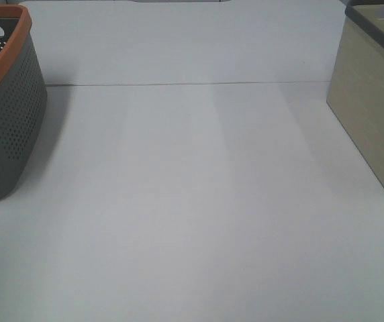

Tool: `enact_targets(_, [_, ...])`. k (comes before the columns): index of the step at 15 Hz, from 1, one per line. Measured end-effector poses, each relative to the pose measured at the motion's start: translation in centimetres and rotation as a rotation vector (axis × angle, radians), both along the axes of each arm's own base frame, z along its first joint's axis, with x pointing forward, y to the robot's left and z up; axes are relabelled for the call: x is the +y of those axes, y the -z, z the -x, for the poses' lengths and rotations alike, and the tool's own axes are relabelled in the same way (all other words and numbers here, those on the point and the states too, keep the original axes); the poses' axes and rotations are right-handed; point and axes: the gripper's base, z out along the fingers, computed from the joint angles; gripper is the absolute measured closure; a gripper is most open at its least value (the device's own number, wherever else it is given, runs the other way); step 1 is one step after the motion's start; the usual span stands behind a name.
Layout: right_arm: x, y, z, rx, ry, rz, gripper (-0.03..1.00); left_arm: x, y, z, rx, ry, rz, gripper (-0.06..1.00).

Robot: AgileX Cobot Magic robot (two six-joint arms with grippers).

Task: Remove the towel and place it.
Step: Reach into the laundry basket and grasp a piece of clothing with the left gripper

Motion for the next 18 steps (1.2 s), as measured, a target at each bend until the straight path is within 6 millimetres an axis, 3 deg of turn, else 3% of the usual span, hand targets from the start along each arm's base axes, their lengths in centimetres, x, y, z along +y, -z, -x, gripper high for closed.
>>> enact_targets(2, [0.0,0.0,0.0,0.0,0.0,0.0,0.21,0.0,-1.8,-2.3,0.009,0.019,-0.025,-0.04])
enact_targets(4, [0.0,0.0,0.0,0.0,0.0,0.0,0.21,-0.3,-2.9,-5.9,0.052,0.073,-0.064,-0.04])
enact_targets(7, [0.0,0.0,0.0,0.0,0.0,0.0,0.21,-1.2,-3.1,-11.0,0.111,0.241,-0.113,-0.04])
enact_targets(8, [0.0,0.0,0.0,0.0,0.0,0.0,0.21,-1.5,-3.0,-14.0,0.137,0.334,-0.171,-0.04])
enact_targets(10, [0.0,0.0,0.0,0.0,0.0,0.0,0.21,-1.6,-2.8,-16.2,0.158,0.355,-0.187,-0.04])
enact_targets(13, [0.0,0.0,0.0,0.0,0.0,0.0,0.21,-1.1,-2.0,-20.5,0.21,0.372,-0.281,-0.04])
enact_targets(14, [0.0,0.0,0.0,0.0,0.0,0.0,0.21,-0.9,-2.0,-21.1,0.213,0.376,-0.319,-0.04])
enact_targets(16, [0.0,0.0,0.0,0.0,0.0,0.0,0.21,0.2,-0.6,-24.1,0.286,0.436,-0.538,-0.04])
enact_targets(17, [0.0,0.0,0.0,0.0,0.0,0.0,0.21,1.4,1.5,-26.2,0.396,0.542,-0.784,-0.03])
enact_targets(18, [0.0,0.0,0.0,0.0,0.0,0.0,0.21,1.7,2.4,-27.2,0.431,0.57,-0.846,-0.02])
